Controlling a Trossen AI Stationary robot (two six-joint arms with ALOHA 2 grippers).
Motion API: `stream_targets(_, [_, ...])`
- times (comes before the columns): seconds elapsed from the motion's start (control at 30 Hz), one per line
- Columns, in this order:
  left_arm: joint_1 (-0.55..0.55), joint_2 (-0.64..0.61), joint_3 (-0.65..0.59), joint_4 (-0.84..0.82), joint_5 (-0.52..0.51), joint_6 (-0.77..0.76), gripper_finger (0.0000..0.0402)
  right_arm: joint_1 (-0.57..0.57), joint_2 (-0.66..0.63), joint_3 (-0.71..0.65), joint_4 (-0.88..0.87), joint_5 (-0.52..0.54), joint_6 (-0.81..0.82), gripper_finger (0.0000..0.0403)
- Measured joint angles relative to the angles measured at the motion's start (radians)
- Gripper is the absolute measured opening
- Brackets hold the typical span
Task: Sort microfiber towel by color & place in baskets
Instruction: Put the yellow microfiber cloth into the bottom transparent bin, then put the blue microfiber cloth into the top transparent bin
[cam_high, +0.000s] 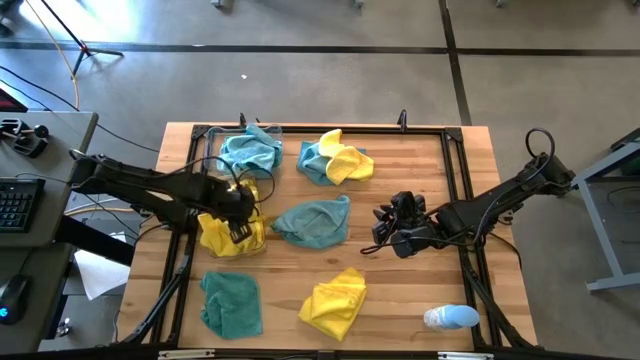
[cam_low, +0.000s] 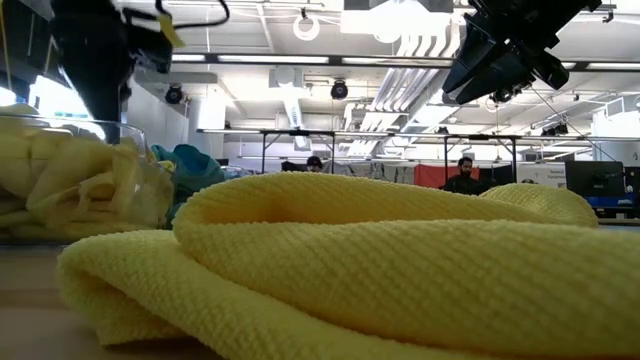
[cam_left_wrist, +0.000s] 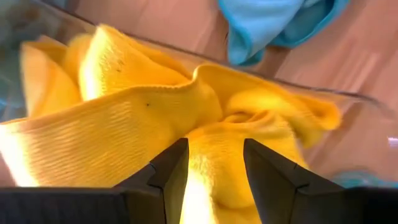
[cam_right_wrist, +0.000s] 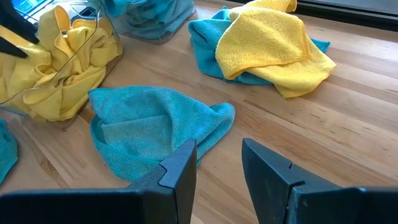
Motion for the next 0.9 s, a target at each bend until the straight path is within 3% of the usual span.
stream_targets(0.33, [-0.022, -0.052, 0.102, -0.018, -0.007, -0.076, 0.0145, 0.0, 0.0, 0.0, 0.0, 0.0, -0.01, 0.0124])
stream_targets(0.53, [-0.101, -0.045, 0.104, 0.087, -0.023, -0.108, 0.0145, 0.0, 0.0, 0.0, 0.0, 0.007, -0.035, 0.0124])
stream_targets(0.9, [-0.272, 0.038, 0.134, 0.094, -0.088, -0.39, 0.0145, 0.0, 0.0, 0.0, -0.024, 0.011, -0.114, 0.0124])
